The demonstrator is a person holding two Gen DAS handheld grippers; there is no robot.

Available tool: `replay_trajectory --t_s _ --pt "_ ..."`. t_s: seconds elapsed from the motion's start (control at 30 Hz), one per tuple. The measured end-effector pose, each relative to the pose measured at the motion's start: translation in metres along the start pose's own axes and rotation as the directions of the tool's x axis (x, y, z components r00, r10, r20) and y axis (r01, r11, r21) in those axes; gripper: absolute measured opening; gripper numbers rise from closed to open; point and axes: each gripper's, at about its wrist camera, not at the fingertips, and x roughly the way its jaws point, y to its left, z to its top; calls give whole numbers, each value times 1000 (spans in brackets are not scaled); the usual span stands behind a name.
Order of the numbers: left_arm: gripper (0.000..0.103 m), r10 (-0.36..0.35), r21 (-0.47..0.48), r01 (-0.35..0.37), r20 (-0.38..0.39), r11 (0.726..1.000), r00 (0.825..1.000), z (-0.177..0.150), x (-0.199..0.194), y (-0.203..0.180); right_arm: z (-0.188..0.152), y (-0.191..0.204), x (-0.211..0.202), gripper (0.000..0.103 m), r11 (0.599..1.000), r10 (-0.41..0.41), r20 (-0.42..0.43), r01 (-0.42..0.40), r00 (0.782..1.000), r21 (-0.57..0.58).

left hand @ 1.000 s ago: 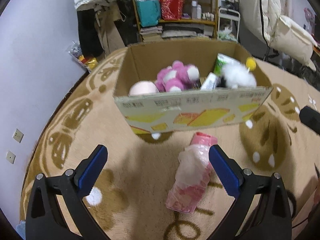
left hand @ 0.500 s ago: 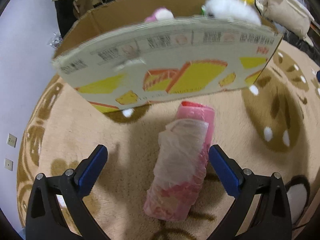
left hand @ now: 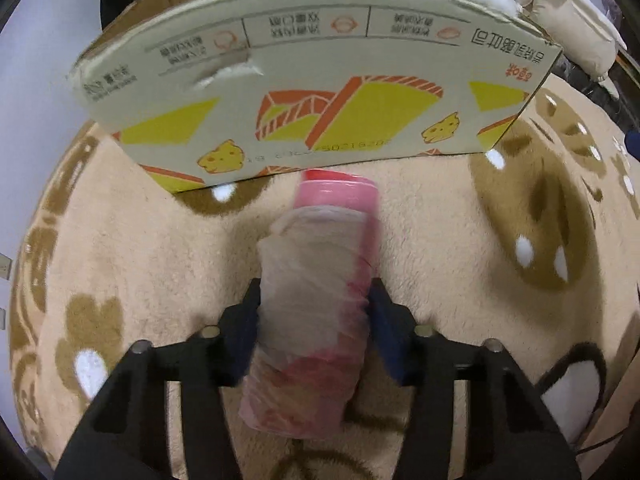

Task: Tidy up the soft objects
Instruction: 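Close the left gripper on the pink-wrapped roll, then lift the pink-wrapped roll with the left gripper and carry it over the box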

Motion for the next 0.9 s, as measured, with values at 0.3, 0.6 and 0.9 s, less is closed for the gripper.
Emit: replay_trajectory --t_s 0.3,0.6,0.9 --pt "45 25 -25 -22 116 999 993 -11 -48 -3 2 3 -6 103 999 20 29 -19 999 -26" --pt "45 63 -55 -51 250 997 966 -5 -102 6 2 6 -6 103 999 36 39 -34 999 -37" --pt "45 124 -124 -85 346 989 930 29 -133 33 3 8 -9 103 998 44 67 -41 997 -45"
